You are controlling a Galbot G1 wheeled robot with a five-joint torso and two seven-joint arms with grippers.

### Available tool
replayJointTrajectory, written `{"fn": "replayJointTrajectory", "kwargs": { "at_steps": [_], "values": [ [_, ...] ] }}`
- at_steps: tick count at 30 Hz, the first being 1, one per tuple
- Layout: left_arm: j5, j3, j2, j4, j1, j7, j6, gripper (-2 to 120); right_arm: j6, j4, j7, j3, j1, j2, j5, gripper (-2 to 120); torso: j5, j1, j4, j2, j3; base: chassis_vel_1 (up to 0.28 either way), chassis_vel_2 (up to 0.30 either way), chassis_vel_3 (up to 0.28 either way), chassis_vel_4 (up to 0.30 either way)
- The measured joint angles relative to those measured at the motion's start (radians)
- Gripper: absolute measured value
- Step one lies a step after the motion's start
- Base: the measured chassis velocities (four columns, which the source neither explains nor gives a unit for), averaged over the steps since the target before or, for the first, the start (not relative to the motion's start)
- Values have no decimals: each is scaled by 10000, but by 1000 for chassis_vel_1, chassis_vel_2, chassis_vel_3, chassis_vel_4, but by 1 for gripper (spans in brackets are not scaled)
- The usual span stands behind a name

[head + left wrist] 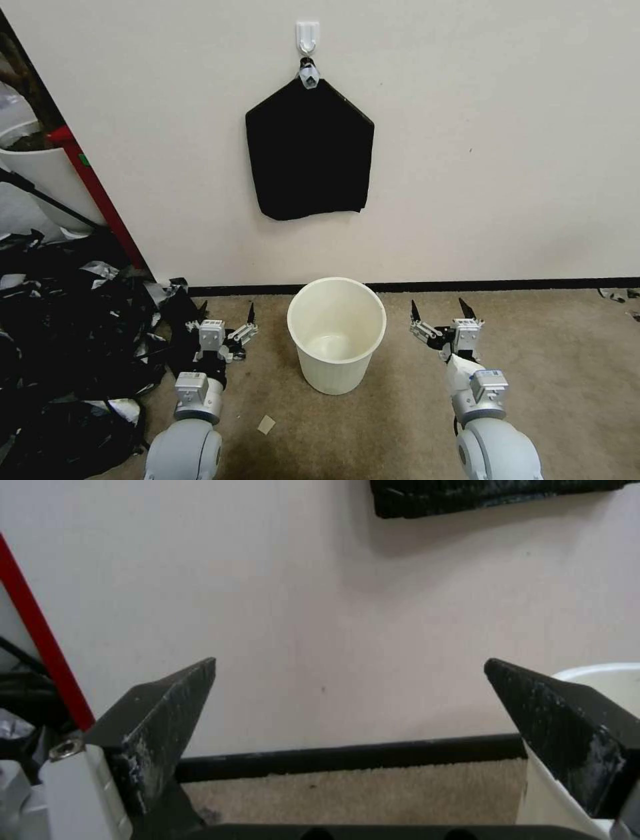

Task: Place a trash bag onto the trash bin.

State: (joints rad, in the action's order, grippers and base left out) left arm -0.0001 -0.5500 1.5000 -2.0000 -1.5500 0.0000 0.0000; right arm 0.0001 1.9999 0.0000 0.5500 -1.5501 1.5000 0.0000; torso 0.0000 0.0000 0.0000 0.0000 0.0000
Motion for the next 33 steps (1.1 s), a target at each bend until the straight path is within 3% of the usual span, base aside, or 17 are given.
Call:
{"fn": "replayJointTrajectory", "kwargs": {
  "at_steps": [33],
  "values": [
    [0,0,0,0,0,0,0,100,0,0,0,0,0,0,0,100,0,0,0,0,0,0,0,0,0]
  ]
}}
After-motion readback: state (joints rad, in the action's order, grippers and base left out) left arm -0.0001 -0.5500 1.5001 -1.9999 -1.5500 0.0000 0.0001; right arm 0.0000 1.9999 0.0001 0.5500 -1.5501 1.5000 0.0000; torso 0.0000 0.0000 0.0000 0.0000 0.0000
